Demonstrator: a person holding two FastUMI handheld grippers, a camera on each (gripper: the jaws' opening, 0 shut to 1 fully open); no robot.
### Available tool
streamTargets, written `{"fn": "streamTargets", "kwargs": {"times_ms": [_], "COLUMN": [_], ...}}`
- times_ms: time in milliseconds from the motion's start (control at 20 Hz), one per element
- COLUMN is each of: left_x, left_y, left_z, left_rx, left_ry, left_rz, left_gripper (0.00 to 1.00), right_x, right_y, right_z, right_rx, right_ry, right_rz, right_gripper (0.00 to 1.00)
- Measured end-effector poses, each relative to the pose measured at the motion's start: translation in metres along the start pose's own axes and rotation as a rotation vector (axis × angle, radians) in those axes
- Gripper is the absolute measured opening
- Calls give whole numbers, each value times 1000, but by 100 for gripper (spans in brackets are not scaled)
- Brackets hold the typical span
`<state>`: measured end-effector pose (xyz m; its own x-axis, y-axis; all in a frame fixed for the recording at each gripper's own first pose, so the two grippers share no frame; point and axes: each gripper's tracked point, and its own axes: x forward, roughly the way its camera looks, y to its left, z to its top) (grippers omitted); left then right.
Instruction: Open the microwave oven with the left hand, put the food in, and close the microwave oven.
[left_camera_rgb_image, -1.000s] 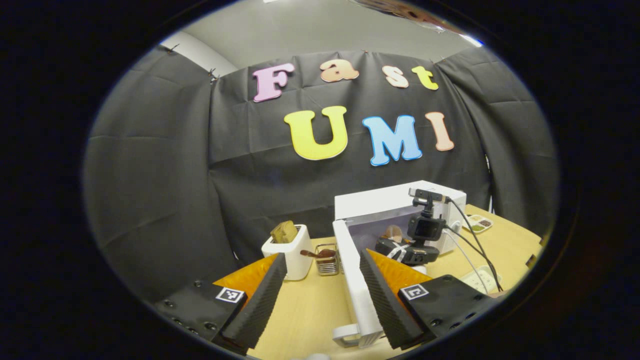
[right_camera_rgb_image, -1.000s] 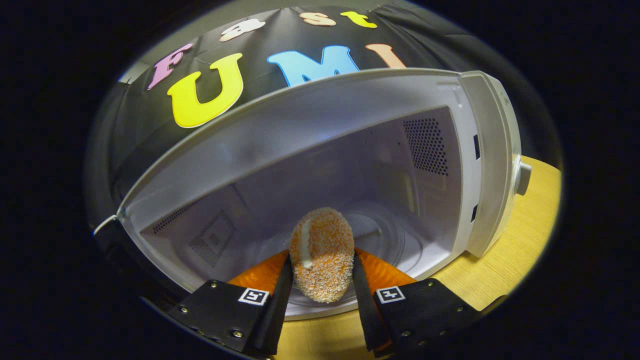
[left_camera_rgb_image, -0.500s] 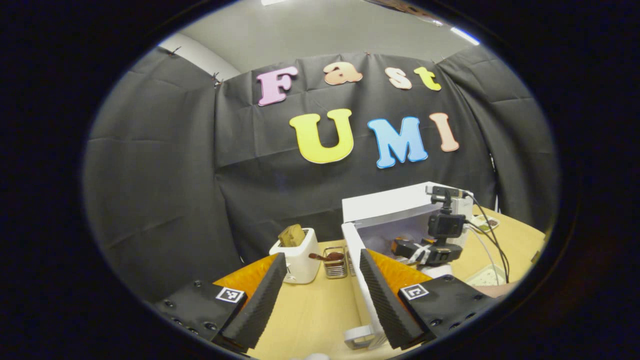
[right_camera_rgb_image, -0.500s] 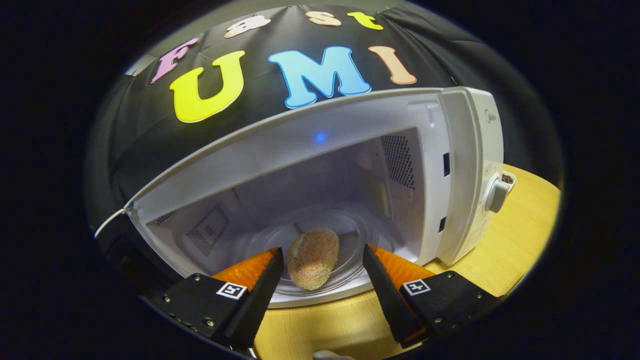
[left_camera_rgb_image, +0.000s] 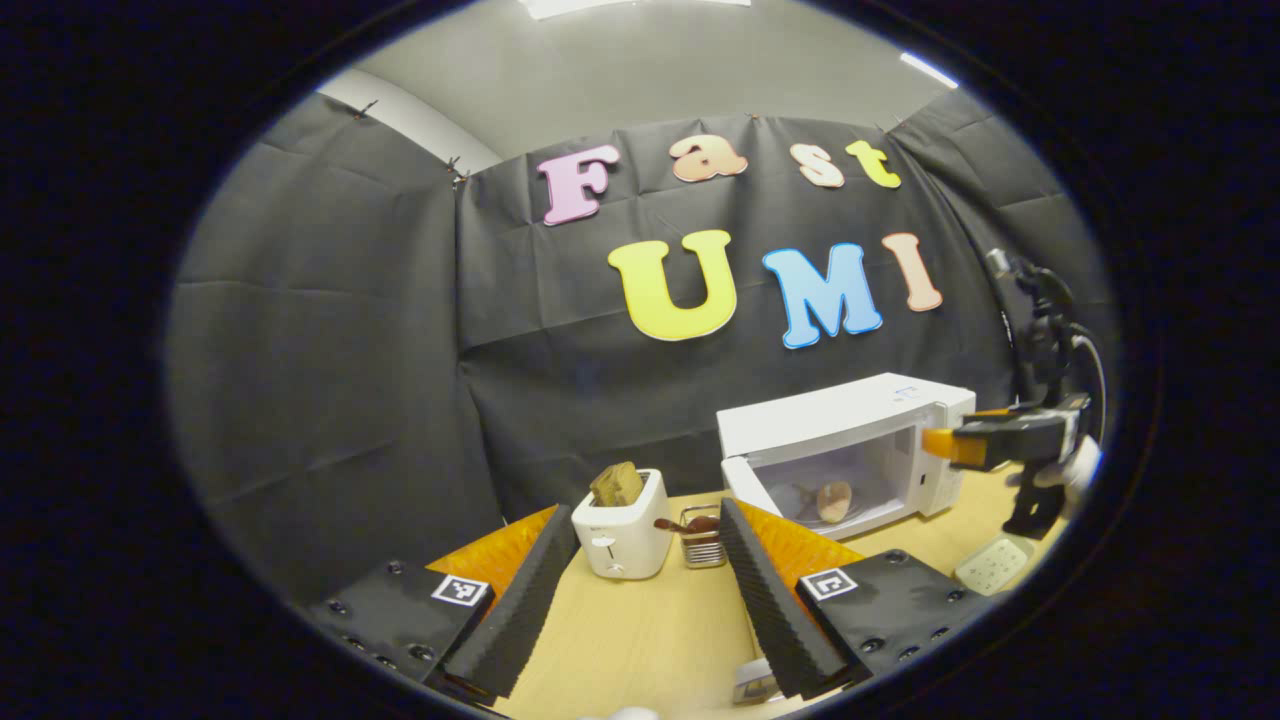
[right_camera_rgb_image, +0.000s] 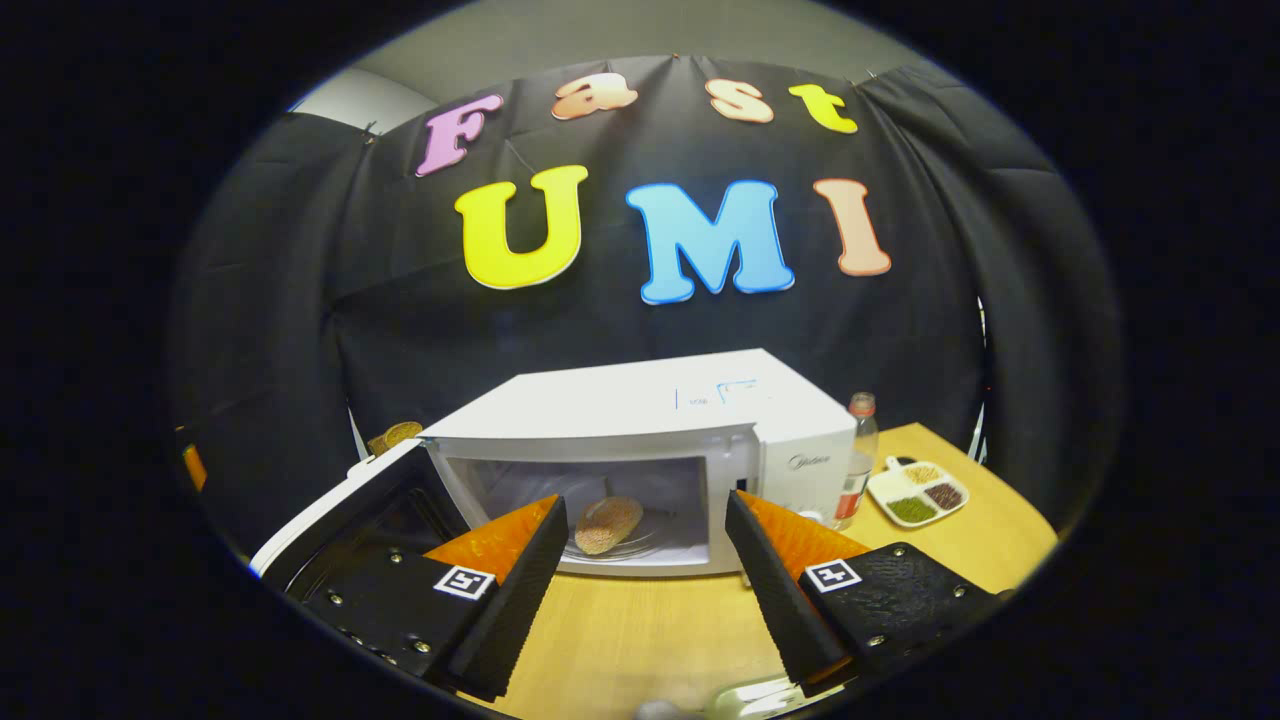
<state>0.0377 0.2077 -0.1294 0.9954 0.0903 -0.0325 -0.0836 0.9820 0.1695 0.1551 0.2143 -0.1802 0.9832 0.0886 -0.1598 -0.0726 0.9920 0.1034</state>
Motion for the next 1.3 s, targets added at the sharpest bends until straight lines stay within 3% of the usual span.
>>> {"fn": "streamTargets", "kwargs": {"times_ms": [100,200,300,350,600,700,750,950,1000,1050,1150,1300], "left_x": [-3,-6,-9,-12,-28,-35,-37,-48,-48,-49,-54,-59], "left_y": [7,16,21,22,22,20,17,-1,-7,-10,-28,-58], "left_z": [-13,-24,-34,-42,-87,-104,-114,-142,-142,-141,-143,-148], "left_rx": [2,4,2,8,15,15,15,31,40,47,18,20], "left_ry": [10,25,44,48,90,117,130,178,175,179,184,197], "left_rz": [12,36,51,58,71,69,61,32,26,29,-11,-60], "left_gripper": [94,100,94,100,100,94,97,100,94,99,94,94], "right_x": [-30,-58,-81,-90,-116,-122,-124,-129,-131,-132,-134,-141], "right_y": [-18,-35,-50,-56,-63,-54,-49,-42,-43,-44,-46,-44], "right_z": [6,20,34,36,34,37,37,45,47,50,55,55], "right_rx": [-56,-74,-102,-114,-138,-152,-162,-130,-120,-118,-135,-151], "right_ry": [16,8,-31,-30,32,42,49,46,46,45,35,33], "right_rz": [6,-7,-19,-25,-7,33,45,62,62,61,54,70], "right_gripper": [98,98,98,98,98,94,98,98,98,98,98,98]}}
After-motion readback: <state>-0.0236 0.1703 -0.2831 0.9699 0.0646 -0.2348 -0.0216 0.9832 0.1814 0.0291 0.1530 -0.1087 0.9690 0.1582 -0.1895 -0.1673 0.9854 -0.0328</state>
